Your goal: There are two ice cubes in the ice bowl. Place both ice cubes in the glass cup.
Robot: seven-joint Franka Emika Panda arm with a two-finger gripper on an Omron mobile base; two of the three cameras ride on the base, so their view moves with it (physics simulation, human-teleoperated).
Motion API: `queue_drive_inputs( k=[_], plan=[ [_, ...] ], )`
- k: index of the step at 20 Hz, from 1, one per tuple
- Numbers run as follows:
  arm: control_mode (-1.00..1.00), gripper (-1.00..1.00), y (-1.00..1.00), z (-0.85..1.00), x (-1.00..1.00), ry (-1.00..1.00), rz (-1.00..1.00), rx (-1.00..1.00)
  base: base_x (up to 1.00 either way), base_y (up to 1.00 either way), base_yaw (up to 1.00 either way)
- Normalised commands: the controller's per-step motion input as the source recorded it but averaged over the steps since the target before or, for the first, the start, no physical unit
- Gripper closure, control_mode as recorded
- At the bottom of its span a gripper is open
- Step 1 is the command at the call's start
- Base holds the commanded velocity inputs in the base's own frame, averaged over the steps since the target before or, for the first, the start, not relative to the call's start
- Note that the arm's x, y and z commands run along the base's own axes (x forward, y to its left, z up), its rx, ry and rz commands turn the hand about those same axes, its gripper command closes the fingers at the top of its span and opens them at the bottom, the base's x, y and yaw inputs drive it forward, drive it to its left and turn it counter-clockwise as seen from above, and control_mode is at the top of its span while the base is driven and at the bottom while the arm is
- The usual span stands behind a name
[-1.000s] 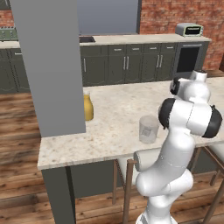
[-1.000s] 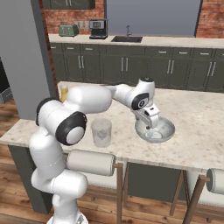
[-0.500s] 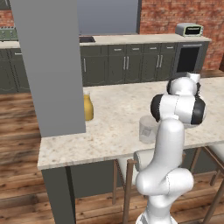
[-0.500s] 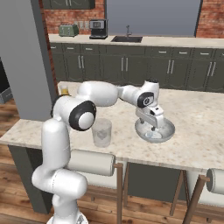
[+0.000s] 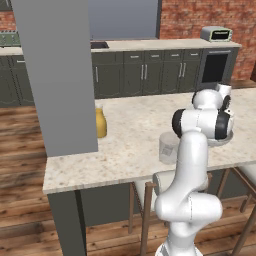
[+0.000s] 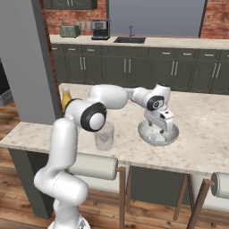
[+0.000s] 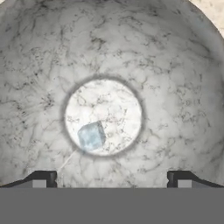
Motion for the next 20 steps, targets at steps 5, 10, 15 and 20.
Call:
queue_drive_inputs(
  k=[5,10,15,20],
  plan=[
    [-1.0,-1.0,0.0,-0.3,0.16,-0.04,0.0,0.0,0.0,0.0,0.0],
    [-1.0,-1.0,0.1,-0.37,0.02,0.01,0.0,0.0,0.0,0.0,0.0],
    [-1.0,-1.0,0.08,-0.29,0.0,0.0,0.0,0.0,0.0,0.0,0.0],
    [-1.0,-1.0,0.0,-0.26,0.05,0.0,0.0,0.0,0.0,0.0,0.0]
  ],
)
